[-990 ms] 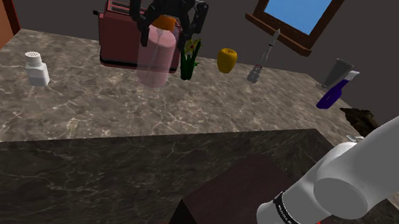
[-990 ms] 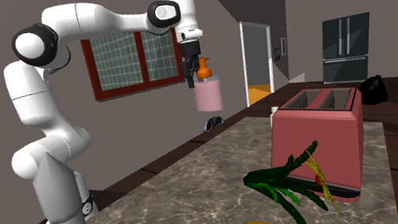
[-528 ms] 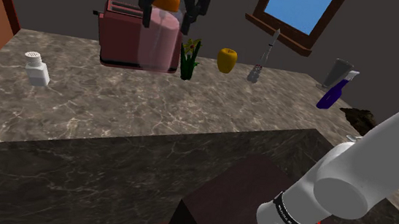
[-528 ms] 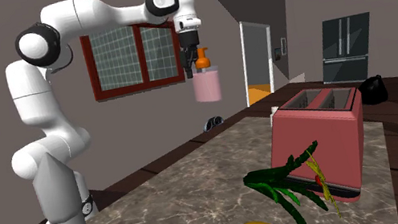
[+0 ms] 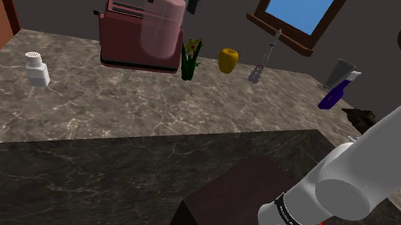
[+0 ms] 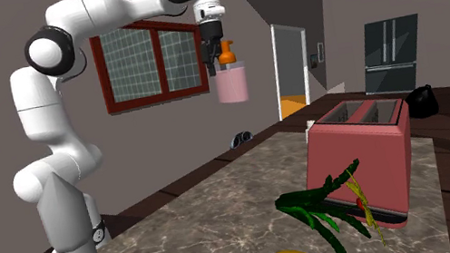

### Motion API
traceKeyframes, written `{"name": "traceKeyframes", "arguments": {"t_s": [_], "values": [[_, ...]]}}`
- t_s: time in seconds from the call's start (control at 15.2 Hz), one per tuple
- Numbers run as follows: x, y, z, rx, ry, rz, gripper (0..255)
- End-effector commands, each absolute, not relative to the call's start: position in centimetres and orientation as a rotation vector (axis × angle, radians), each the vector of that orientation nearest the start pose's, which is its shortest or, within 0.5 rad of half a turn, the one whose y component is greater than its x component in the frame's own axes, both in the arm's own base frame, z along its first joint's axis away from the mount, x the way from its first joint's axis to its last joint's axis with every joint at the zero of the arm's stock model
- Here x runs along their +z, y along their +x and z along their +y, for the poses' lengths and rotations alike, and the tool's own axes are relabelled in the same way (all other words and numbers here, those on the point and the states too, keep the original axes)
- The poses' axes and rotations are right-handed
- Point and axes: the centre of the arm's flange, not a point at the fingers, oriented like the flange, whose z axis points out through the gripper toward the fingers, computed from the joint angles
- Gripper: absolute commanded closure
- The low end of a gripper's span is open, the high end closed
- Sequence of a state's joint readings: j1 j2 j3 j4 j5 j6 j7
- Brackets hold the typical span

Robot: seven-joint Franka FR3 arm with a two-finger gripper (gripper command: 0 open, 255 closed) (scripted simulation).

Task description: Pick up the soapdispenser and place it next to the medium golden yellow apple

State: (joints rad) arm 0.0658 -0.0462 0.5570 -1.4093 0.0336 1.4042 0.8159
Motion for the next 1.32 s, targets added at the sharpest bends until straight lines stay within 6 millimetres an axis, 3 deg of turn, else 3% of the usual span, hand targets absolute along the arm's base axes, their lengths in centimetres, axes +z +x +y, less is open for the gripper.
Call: {"name": "traceKeyframes", "arguments": {"t_s": [0.0, 0.4, 1.25], "values": [[71.6, 41.7, 31.5, -0.031, -3.099, 0.291, 255], [74.7, 41.7, 31.5, -0.031, -3.099, 0.291, 255], [74.7, 46.7, 15.1, -0.031, -3.099, 0.291, 255]]}}
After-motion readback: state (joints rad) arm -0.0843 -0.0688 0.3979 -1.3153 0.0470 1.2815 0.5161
